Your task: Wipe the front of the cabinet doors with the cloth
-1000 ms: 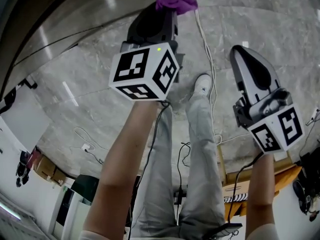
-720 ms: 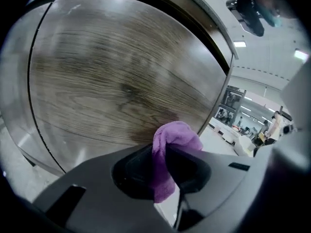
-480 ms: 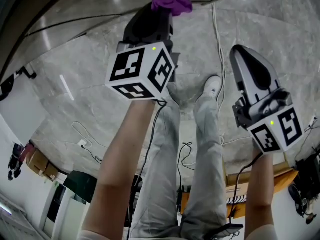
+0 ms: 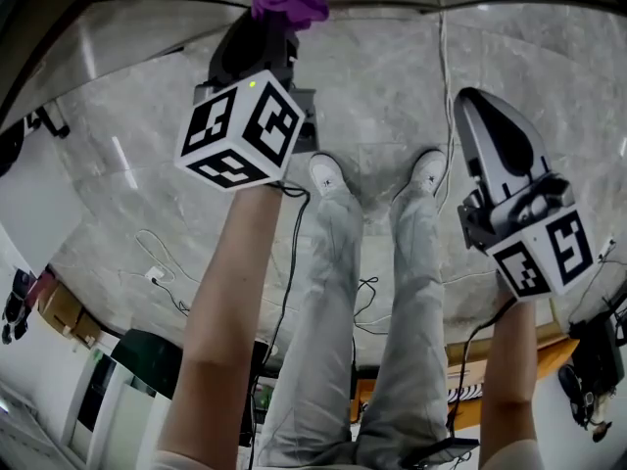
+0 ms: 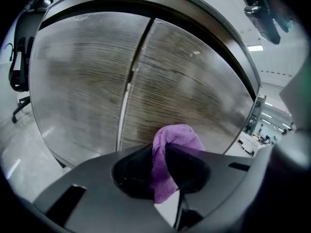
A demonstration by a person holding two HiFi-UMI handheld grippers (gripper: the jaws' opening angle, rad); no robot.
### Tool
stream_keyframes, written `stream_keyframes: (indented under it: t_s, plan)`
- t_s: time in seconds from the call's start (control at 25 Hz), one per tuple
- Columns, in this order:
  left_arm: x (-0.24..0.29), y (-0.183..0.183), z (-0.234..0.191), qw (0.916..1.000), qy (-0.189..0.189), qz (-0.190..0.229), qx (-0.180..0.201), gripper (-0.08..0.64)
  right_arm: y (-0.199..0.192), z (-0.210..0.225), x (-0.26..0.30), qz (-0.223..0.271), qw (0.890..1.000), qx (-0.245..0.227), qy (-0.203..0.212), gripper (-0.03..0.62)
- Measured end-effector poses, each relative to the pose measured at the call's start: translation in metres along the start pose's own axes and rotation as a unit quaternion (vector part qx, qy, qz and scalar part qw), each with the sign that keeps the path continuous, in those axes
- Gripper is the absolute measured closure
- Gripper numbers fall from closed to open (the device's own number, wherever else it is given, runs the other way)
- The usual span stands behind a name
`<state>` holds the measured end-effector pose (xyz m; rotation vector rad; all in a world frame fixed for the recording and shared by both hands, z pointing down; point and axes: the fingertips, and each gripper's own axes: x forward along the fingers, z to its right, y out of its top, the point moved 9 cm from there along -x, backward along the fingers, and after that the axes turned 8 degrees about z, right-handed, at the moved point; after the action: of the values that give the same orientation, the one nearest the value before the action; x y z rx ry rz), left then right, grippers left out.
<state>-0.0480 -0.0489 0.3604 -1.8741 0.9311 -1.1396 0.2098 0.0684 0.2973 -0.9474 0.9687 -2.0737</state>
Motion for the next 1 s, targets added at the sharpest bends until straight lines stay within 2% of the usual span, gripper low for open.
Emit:
stream_keyframes:
  t_s: [0.36,0.56,0.76,1.0]
  plan:
    - [-0.016,0.013,-0.050,0.9984,0.047,0.022,0.020,0.491,-0.012,-0.025,0.020,-0.008,1.000,-0.004,0.023,0.565]
    - [-0.023,0.012,-0.062,0.9963,0.074,0.028,0.032,0.491,-0.017,-0.023,0.014,-0.010,1.000,-0.002,0.026,0.565]
    - [-0.030,0.003,-0.047,0.9948,0.096,0.030,0.019,0.492,-0.017,-0.008,-0.002,-0.008,1.000,0.002,0.019,0.565]
    - [-0.036,-0.027,0.006,0.9975,0.066,0.002,0.023,0.492,-0.010,0.022,-0.031,0.002,1.000,0.009,0.011,0.565]
